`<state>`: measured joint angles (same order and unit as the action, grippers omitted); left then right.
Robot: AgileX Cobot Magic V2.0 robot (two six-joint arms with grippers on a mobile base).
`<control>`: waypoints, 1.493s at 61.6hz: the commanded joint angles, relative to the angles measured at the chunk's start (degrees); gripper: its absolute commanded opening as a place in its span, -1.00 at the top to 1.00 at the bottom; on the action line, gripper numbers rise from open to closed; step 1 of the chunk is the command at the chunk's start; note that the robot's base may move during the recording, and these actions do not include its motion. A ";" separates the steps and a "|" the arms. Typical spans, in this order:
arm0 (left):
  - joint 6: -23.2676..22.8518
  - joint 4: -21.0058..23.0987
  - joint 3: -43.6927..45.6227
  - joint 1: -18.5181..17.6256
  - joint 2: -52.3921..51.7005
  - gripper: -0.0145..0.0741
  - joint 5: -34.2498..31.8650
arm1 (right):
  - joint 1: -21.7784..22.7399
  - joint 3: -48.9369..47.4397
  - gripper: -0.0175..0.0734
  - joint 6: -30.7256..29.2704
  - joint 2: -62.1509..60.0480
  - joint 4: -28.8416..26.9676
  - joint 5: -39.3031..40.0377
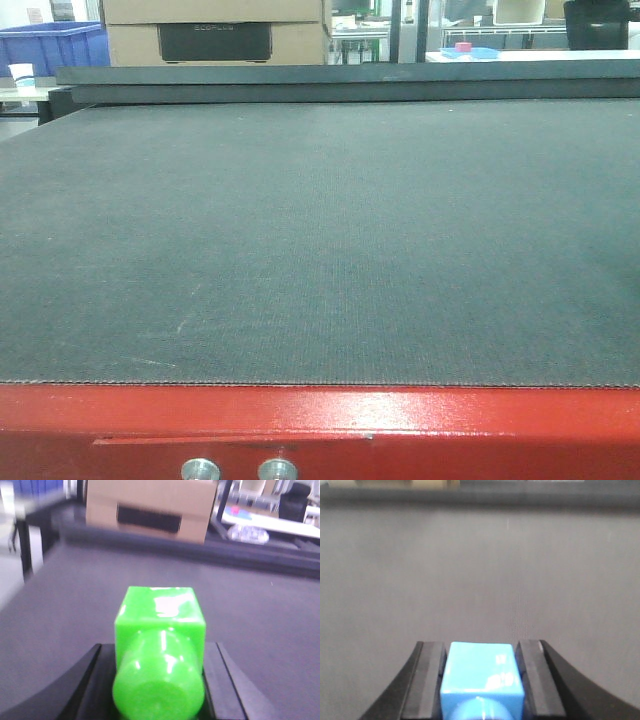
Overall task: Grab block from conveyor and place in blue bin
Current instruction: 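Lift both held blocks up off the conveyor belt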
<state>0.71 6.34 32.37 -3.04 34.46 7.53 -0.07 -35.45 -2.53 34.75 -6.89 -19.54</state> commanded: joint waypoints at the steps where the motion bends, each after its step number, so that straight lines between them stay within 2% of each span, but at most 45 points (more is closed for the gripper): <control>1: 0.23 -6.34 -0.06 0.01 -2.93 0.92 -0.97 | 0.01 0.06 0.97 -0.53 -2.47 0.12 1.98; 4: 0.23 -7.66 -0.06 0.01 -3.96 0.92 -0.97 | 0.01 0.06 0.97 -0.53 -3.41 0.12 1.98; 19: 0.23 -7.56 -0.06 0.01 -8.33 0.92 -0.88 | 0.01 0.06 0.97 -0.53 -8.53 0.12 5.30; 30: 0.23 -1.91 -0.06 0.01 -9.25 0.92 -0.88 | 0.01 0.06 0.97 -0.53 -9.39 0.12 5.01; 92: 0.23 -1.91 -0.06 0.01 -9.25 0.92 -0.88 | 0.01 0.06 0.97 -0.53 -9.39 0.12 5.41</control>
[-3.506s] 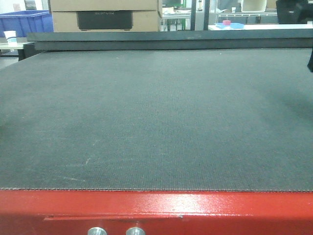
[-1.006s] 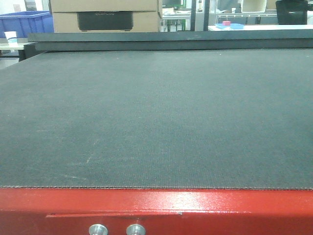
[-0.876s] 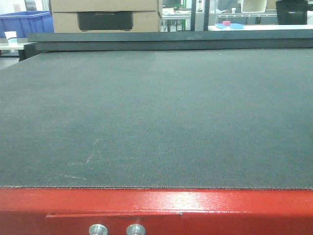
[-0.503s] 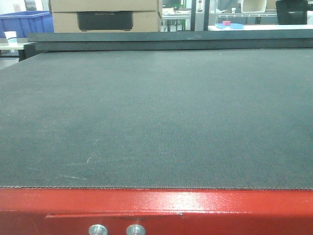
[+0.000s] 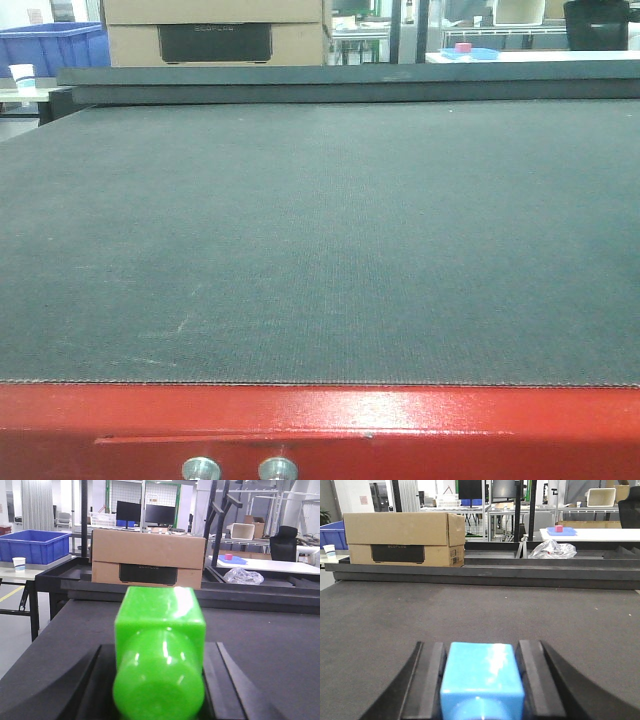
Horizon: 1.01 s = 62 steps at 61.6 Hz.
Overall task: Grab block from conveyor and place in blue bin
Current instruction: 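Lift both held blocks up off the conveyor belt, then drive base away from conveyor toward shelf of blue bins, holding blocks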
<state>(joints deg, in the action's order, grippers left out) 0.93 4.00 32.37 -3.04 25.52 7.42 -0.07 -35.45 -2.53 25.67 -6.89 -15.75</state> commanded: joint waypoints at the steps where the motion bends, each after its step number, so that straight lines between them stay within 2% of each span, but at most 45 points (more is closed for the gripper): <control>1: 0.01 0.42 -0.06 0.01 -0.31 0.92 -0.76 | 0.01 0.06 0.97 -0.53 -0.30 0.12 1.62; 62: 0.01 0.42 -0.06 0.01 -0.31 0.92 -0.76 | 0.01 0.06 0.97 -0.53 -0.30 0.12 1.62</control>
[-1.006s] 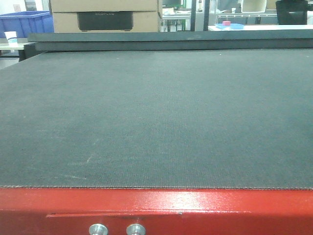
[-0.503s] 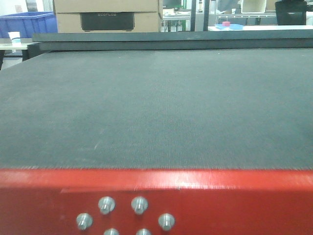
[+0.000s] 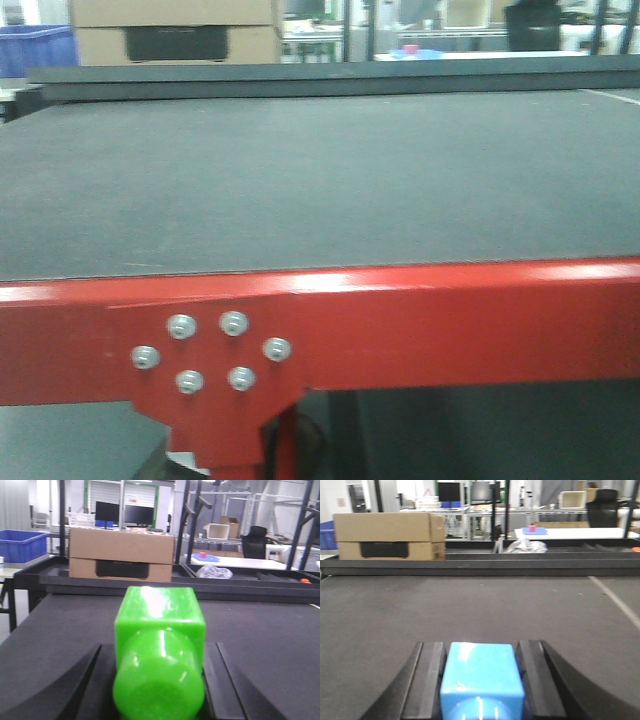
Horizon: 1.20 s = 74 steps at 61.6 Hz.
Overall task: Grab block from conveyor and place in blue bin
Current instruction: 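Drive base away from conveyor toward shelf of blue bins, holding blocks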
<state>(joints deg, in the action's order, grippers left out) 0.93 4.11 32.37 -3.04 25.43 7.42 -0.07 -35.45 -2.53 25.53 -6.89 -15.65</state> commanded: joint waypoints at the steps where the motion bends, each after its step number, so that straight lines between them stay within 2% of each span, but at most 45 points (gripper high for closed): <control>1: 0.01 0.32 -0.06 0.01 -0.21 0.92 -0.76 | 0.01 0.06 0.97 -0.53 -0.16 0.12 1.53; 74: 0.01 0.32 -0.06 0.01 -0.21 0.92 -0.76 | 0.01 0.06 0.97 -0.53 -0.16 0.12 1.53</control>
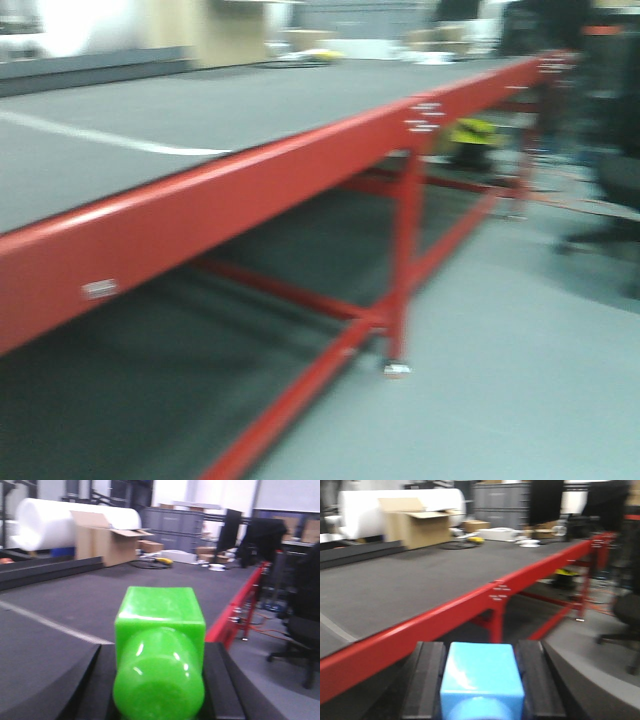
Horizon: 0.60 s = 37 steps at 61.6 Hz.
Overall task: Grab block from conveyor and place in blue bin
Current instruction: 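Drive base away from conveyor toward shelf of blue bins, holding blocks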
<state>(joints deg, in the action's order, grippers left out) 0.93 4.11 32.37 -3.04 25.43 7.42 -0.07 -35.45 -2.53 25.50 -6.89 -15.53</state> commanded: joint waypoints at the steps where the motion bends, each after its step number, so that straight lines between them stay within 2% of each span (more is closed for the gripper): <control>1: 0.01 0.32 -0.06 0.01 -0.21 0.92 -0.76 | 0.01 0.06 0.97 -0.53 -0.13 0.12 1.41; 37: 0.01 0.32 -0.06 0.01 -0.21 0.92 -0.76 | 0.01 0.06 0.97 -0.53 -0.13 0.12 1.41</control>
<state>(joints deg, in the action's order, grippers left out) 0.93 4.11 32.37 -3.04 25.43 7.42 -0.07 -35.45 -2.53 25.50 -6.89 -15.53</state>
